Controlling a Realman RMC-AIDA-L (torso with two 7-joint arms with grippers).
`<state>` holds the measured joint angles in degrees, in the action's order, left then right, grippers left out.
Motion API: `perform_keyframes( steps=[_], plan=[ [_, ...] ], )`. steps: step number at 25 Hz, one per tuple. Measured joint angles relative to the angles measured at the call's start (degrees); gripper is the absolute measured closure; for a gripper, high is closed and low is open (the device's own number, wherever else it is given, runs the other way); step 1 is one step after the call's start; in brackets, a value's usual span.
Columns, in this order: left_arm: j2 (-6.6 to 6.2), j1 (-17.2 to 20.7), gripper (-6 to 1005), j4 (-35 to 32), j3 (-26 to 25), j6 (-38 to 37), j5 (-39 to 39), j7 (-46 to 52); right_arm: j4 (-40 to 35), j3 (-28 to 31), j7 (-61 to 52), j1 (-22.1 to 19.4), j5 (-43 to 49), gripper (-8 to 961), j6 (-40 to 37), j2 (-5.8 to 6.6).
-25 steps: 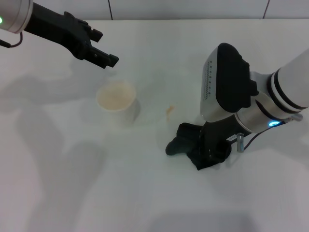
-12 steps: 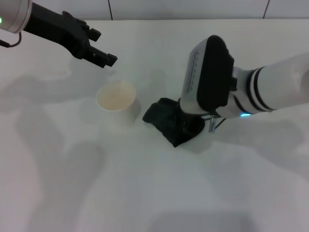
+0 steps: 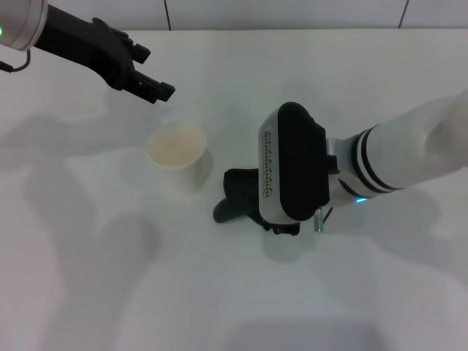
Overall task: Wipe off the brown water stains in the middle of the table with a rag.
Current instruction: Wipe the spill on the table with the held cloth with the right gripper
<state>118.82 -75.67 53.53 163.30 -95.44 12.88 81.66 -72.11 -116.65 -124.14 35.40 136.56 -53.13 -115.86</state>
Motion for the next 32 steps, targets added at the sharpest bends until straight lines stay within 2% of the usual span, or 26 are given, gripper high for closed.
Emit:
perform_keyframes(
  steps=[5,9,14,20,24,27,32],
  plan=[
    [0.00,0.2,122,0.0,0.0,0.1,0.2,0.0,-1.6,2.5,-0.2,-0.8,1.0,808,-4.5,0.25],
    [0.00,0.1,122,0.0,0.0,0.1,0.2,0.1,-4.0,7.3,-0.2,-2.5,1.7,803,-9.0,0.29],
    [0.00,0.0,122,0.0,0.0,0.2,0.2,0.1,-4.4,13.8,-0.9,-4.6,4.4,797,-7.9,0.17],
    [0.01,-0.1,122,-0.1,0.0,0.5,0.3,0.1,-2.6,17.9,-1.8,-4.8,6.8,790,-6.0,0.21],
    [0.00,-0.2,122,-0.1,0.0,0.7,0.3,0.1,-2.6,16.5,-1.8,-4.8,5.9,785,-5.7,0.03],
    [0.00,-0.3,122,-0.1,0.0,0.7,0.3,0.2,-3.5,12.0,-1.8,-4.4,5.0,782,-5.9,-0.06],
    [0.00,-0.3,123,-0.1,0.0,1.2,0.9,0.2,-9.4,7.4,-1.8,-4.5,4.9,776,-12.1,0.01]
  ],
)
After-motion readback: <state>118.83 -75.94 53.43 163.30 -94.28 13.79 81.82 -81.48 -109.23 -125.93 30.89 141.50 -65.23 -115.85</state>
